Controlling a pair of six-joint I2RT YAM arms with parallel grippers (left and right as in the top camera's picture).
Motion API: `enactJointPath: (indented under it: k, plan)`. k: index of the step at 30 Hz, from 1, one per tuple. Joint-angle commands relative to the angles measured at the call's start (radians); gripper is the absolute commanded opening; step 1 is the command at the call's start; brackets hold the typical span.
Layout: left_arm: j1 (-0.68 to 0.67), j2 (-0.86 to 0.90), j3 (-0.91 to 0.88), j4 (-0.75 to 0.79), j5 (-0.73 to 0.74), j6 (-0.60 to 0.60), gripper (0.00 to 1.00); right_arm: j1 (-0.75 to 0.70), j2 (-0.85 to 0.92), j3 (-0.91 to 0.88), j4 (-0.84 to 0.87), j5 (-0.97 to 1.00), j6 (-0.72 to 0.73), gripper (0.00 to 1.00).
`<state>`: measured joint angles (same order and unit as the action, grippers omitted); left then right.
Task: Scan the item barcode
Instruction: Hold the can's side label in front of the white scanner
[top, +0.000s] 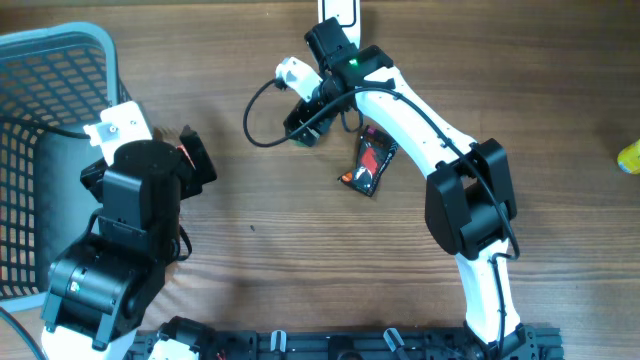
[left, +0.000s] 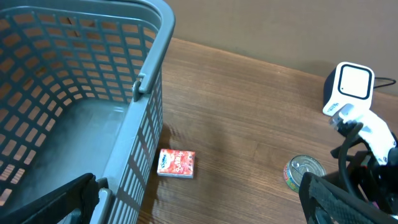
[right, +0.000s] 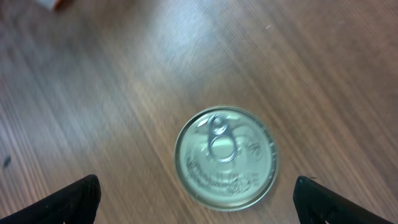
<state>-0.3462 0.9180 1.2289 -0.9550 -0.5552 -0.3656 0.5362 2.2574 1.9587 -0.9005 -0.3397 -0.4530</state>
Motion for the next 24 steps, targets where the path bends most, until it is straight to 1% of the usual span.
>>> enactJointPath:
  k: [1,5,12,24]
  plan:
    - [-0.005,-0.002,0.005,0.0,-0.011,-0.013,1.0,0.005,0.01,0.018,-0.011,0.027,-0.105,1.0]
    - [-0.005,-0.002,0.005,0.0,-0.011,-0.013,1.0,0.004,0.011,0.018,0.04,0.082,-0.119,1.0]
    - [-0.005,-0.002,0.005,0.0,-0.012,-0.013,1.0,0.007,0.028,0.018,0.113,0.081,-0.12,1.0]
    - [-0.005,-0.002,0.005,-0.001,-0.023,-0.009,1.0,0.066,0.119,0.018,0.113,0.08,-0.111,1.0]
